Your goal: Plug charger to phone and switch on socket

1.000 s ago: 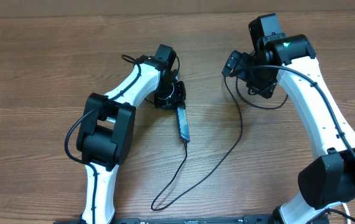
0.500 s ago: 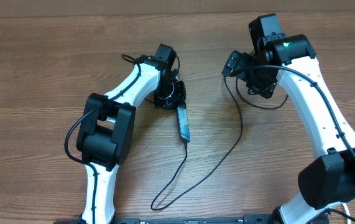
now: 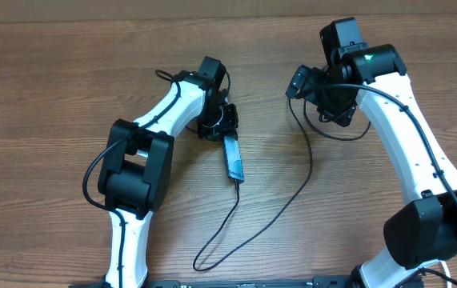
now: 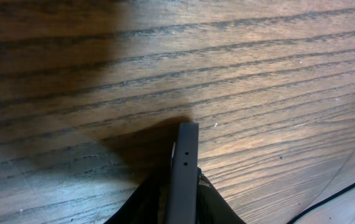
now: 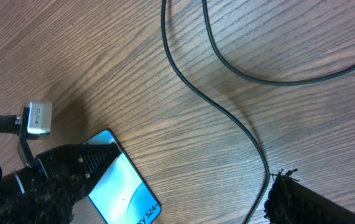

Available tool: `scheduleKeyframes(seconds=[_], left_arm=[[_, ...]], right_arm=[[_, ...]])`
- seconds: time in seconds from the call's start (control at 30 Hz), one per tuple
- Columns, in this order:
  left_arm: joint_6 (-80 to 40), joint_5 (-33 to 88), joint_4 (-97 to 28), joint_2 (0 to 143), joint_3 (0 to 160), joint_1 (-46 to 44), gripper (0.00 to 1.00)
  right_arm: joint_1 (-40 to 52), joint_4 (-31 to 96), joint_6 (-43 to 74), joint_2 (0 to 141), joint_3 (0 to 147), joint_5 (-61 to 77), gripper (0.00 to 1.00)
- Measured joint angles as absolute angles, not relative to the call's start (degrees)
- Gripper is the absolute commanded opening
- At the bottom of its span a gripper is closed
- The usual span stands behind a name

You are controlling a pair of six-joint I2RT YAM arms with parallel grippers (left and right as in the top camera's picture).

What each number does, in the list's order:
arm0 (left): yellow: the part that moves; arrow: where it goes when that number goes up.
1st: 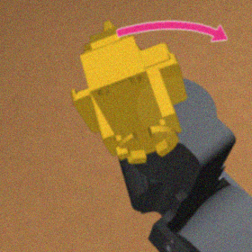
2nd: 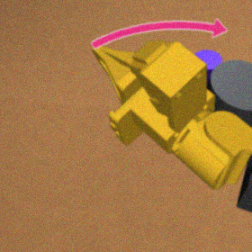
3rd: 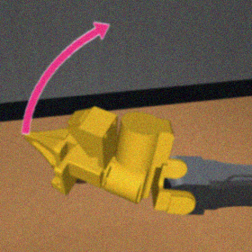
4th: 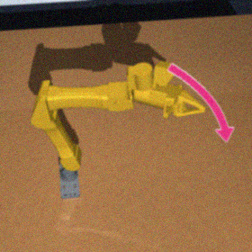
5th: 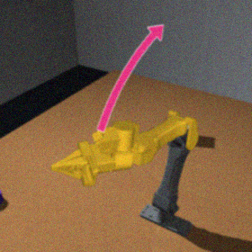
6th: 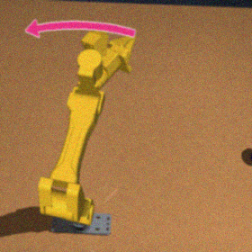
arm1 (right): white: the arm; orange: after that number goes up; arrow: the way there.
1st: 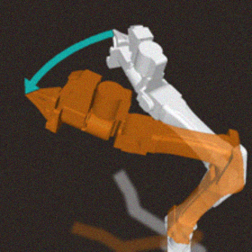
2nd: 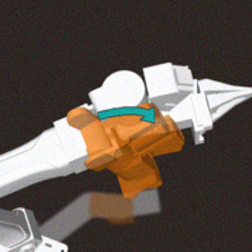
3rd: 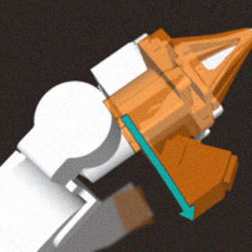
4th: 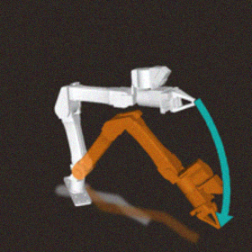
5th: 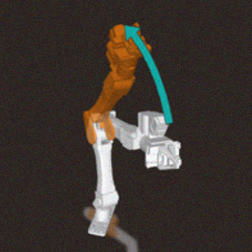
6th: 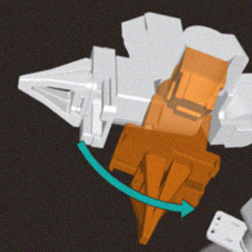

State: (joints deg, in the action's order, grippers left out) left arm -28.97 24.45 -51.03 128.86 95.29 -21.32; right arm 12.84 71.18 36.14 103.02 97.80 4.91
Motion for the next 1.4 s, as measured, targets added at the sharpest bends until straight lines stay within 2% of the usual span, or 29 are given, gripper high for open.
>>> scheduleKeyframes(seconds=[0.5,0.73,1.4], left_arm=[[-28.97,24.4,-51.05,128.86,95.29,-21.32,0.22],[-28.8,24.67,-51.48,128.86,95.57,-21.34,0.35],[-28.8,25.3,-51.68,128.86,96.05,-21.34,0.51]], right_arm=[[12.84,71.18,36.14,103.02,97.8,4.89,1.0],[12.84,71.18,36.16,103.02,97.8,4.91,1.0],[12.84,71.22,36.14,103.02,97.8,4.91,1.0]])
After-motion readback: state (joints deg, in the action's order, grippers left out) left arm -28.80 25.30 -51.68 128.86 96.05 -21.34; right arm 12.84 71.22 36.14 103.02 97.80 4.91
